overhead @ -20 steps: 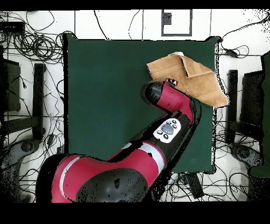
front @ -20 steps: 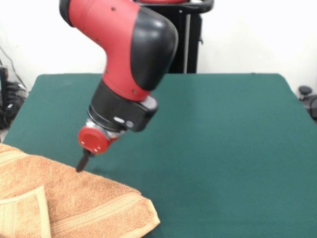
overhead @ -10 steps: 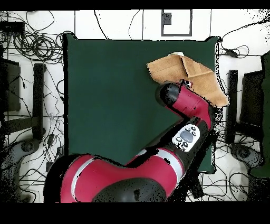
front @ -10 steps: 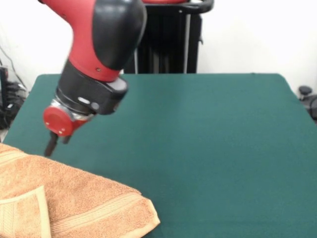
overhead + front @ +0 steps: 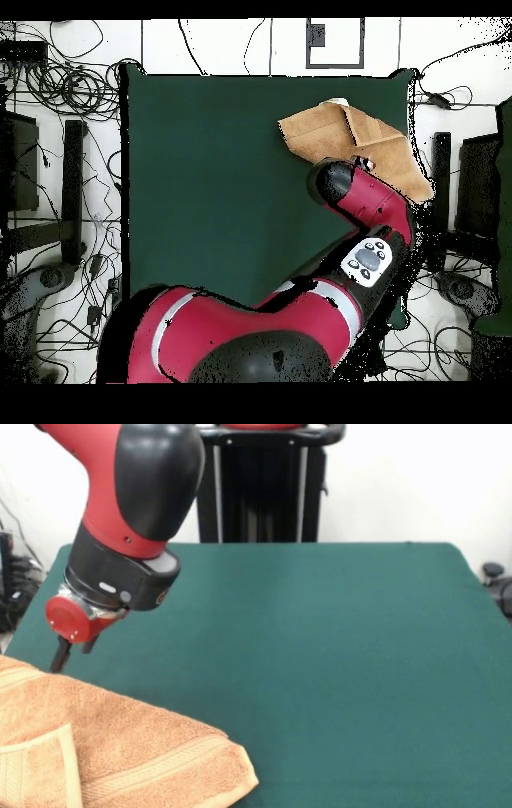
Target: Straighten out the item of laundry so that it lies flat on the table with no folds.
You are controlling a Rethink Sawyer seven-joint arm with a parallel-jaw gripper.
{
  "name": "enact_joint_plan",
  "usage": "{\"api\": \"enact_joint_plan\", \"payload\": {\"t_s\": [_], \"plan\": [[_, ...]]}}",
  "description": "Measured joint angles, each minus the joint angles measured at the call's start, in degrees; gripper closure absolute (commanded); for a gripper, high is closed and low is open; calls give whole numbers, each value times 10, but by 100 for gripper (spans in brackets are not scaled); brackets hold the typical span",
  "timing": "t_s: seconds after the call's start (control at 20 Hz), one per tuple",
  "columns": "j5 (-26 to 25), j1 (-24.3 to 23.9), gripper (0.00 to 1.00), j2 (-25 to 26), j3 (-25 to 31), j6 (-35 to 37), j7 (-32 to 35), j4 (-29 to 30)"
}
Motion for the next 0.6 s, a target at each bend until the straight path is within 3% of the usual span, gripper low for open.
{"api": "enact_joint_plan", "payload": {"t_s": [0.6], "plan": [[13, 19, 0, 39, -1, -29, 0, -4]]}}
